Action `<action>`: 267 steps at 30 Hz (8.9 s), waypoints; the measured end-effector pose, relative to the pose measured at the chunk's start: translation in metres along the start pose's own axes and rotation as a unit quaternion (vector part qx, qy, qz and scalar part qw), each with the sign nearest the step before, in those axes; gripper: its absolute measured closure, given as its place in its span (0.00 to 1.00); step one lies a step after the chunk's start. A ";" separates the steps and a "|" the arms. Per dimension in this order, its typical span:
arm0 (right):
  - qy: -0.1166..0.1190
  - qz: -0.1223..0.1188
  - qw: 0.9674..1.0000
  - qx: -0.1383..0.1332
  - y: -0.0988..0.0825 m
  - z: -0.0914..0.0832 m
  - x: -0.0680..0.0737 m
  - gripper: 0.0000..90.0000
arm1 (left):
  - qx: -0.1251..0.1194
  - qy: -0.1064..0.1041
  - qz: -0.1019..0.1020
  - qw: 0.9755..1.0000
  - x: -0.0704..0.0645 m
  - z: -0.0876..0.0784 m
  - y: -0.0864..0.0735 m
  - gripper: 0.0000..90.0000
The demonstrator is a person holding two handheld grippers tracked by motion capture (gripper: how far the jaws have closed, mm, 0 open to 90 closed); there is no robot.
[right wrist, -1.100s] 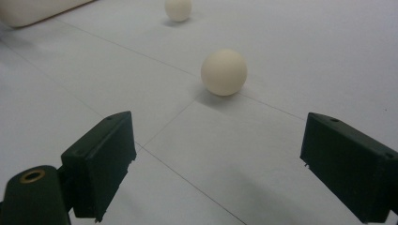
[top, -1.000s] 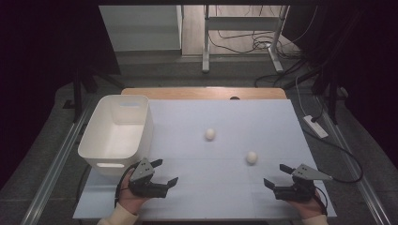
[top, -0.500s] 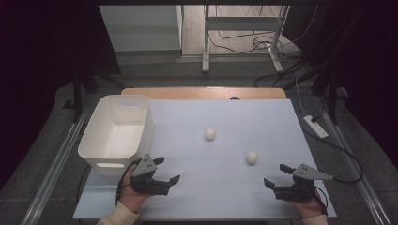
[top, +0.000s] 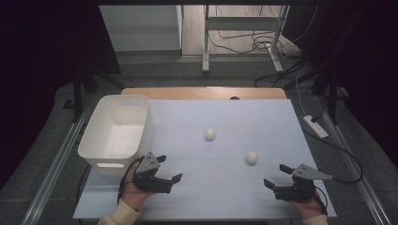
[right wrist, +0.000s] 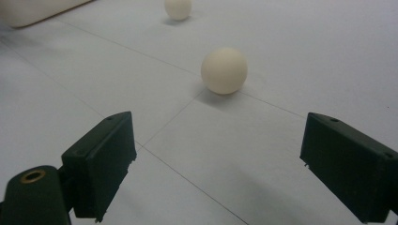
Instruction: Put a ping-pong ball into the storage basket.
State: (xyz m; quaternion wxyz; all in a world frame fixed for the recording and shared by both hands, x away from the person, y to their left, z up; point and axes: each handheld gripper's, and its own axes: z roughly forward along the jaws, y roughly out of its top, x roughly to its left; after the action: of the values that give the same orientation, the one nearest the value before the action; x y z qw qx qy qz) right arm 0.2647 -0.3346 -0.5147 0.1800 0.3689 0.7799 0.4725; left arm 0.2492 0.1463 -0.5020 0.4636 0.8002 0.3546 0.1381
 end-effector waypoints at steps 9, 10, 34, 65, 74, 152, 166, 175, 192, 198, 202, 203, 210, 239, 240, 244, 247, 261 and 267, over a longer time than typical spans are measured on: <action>-0.001 -0.002 1.000 0.001 0.000 0.000 0.000 0.12 | 0.003 -0.001 0.004 1.000 -0.002 0.004 0.006 0.10; -0.002 -0.002 1.000 0.001 0.000 0.000 0.000 0.12 | 0.005 0.000 0.004 1.000 -0.002 0.005 0.007 0.10; -0.002 -0.001 1.000 0.000 0.000 -0.001 0.000 0.12 | 0.021 -0.006 0.014 1.000 -0.008 0.021 0.024 0.09; -0.003 -0.002 1.000 -0.001 0.000 -0.001 -0.001 0.12 | 0.024 -0.013 0.021 0.999 -0.007 0.038 0.050 0.09; -0.003 -0.002 1.000 -0.001 -0.001 -0.001 -0.001 0.12 | 0.027 -0.015 0.020 0.999 -0.006 0.044 0.055 0.09; -0.004 0.003 1.000 -0.008 0.001 -0.002 0.000 0.12 | 0.070 0.005 0.025 0.997 0.018 0.114 0.097 0.10; -0.005 0.003 1.000 -0.007 0.000 -0.002 -0.001 0.12 | 0.079 0.009 0.015 0.997 0.027 0.131 0.101 0.11; -0.005 0.004 1.000 -0.008 0.000 -0.003 -0.001 0.12 | 0.083 0.008 0.014 0.996 0.028 0.141 0.106 0.11; -0.004 0.004 1.000 -0.008 0.000 -0.003 -0.002 0.12 | 0.095 0.016 0.016 0.995 0.031 0.155 0.110 0.11; -0.004 0.004 1.000 -0.008 0.000 -0.003 -0.002 0.12 | 0.098 0.020 0.012 0.995 0.034 0.161 0.111 0.11; -0.002 0.003 1.000 -0.009 0.000 -0.003 -0.001 0.12 | 0.102 0.021 0.011 0.994 0.037 0.164 0.111 0.11; -0.002 0.004 1.000 -0.008 0.000 -0.003 -0.002 0.12 | 0.104 0.023 0.011 0.994 0.038 0.165 0.110 0.11; -0.003 0.006 1.000 -0.009 -0.001 -0.004 -0.002 0.12 | 0.108 0.022 0.005 0.994 0.042 0.176 0.107 0.12; -0.002 0.009 1.000 -0.011 -0.002 -0.005 -0.005 0.12 | 0.122 0.022 -0.001 0.992 0.051 0.198 0.102 0.16; -0.002 0.009 1.000 -0.011 -0.002 -0.005 -0.005 0.12 | 0.122 0.021 0.000 0.992 0.051 0.198 0.102 0.17; -0.002 0.010 1.000 -0.011 -0.002 -0.005 -0.005 0.12 | 0.121 0.014 0.000 0.993 0.052 0.199 0.102 0.22; -0.003 0.010 1.000 -0.010 -0.002 -0.005 -0.005 0.12 | 0.120 0.009 0.000 0.993 0.052 0.199 0.102 0.28; -0.003 0.010 1.000 -0.011 -0.002 -0.005 -0.005 0.12 | 0.122 0.007 -0.011 0.992 0.055 0.198 0.102 0.56; -0.004 0.010 1.000 -0.011 -0.002 -0.005 -0.005 0.12 | 0.114 0.003 -0.017 0.993 0.056 0.193 0.104 0.56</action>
State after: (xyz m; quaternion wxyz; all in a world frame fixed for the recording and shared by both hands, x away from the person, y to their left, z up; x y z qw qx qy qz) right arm 0.2643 -0.3421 -0.5146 0.1821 0.3761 0.7706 0.4812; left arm 0.4407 0.0281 -0.5236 0.3705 0.8415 0.3825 0.0912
